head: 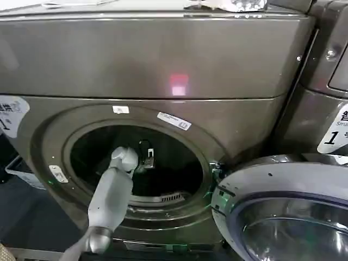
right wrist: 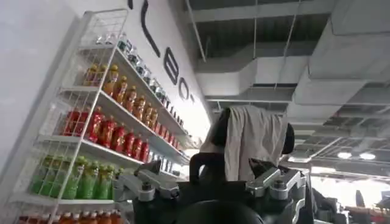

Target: Grasp the clothes from the dryer.

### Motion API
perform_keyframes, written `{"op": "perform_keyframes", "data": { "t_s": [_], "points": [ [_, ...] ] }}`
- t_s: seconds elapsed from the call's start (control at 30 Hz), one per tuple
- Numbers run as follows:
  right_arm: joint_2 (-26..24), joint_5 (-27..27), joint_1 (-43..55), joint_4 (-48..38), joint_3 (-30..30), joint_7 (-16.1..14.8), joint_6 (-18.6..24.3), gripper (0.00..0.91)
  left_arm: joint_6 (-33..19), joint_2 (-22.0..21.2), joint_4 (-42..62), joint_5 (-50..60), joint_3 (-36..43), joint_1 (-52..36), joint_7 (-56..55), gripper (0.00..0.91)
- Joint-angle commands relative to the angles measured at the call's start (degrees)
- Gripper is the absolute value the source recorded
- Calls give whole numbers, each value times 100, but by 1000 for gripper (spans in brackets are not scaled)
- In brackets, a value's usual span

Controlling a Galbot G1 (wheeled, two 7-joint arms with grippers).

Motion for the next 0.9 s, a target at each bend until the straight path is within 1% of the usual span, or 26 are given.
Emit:
{"op": "perform_keyframes", "data": {
  "t_s": [0.03,0.07,0.1,0.13,0.2,0.3,0.37,0.4,0.47,0.53,0.57,0.63,0.7,0.9],
  "points": [
    [21,80,-1,231,53,65,-415,907,631,-38,-856,-1186,-155,120,-2608,0],
    [23,130,-4,226,51,41,-321,907,655,-43,-946,-1255,-168,159,-2772,0],
    [37,318,-19,199,12,49,-4,907,806,-71,-996,-1382,-197,192,-3064,0],
    [54,314,-20,189,-6,23,10,907,975,-74,-1006,-1490,-178,223,-3666,0],
    [81,276,5,201,-20,29,24,907,1314,-115,-1074,-1858,-195,273,-4444,0],
    [102,247,28,189,-62,29,41,907,1562,-127,-1371,-2300,-186,467,-5216,0],
    [117,243,38,196,-72,26,46,907,1733,-177,-1662,-2609,-201,669,-5960,0],
    [117,245,43,199,-73,20,52,907,1796,-223,-1749,-2835,-216,725,-6297,0],
    [125,263,39,213,-88,18,61,907,1657,-273,-1844,-3162,-221,863,-6894,0],
    [132,325,30,245,-82,19,64,907,1688,-362,-2036,-3462,-311,1083,-7163,0],
    [132,328,30,239,-71,15,68,907,1823,-376,-2194,-3880,-307,1219,-7247,0],
    [144,330,30,229,-72,10,77,907,1925,-411,-2332,-4121,-319,1410,-7289,0],
    [162,353,34,237,-82,17,98,907,2009,-462,-2358,-4207,-379,1515,-7256,0],
    [170,373,47,231,-105,42,107,907,2066,-442,-2388,-4278,-409,1627,-7267,0]
  ]
}}
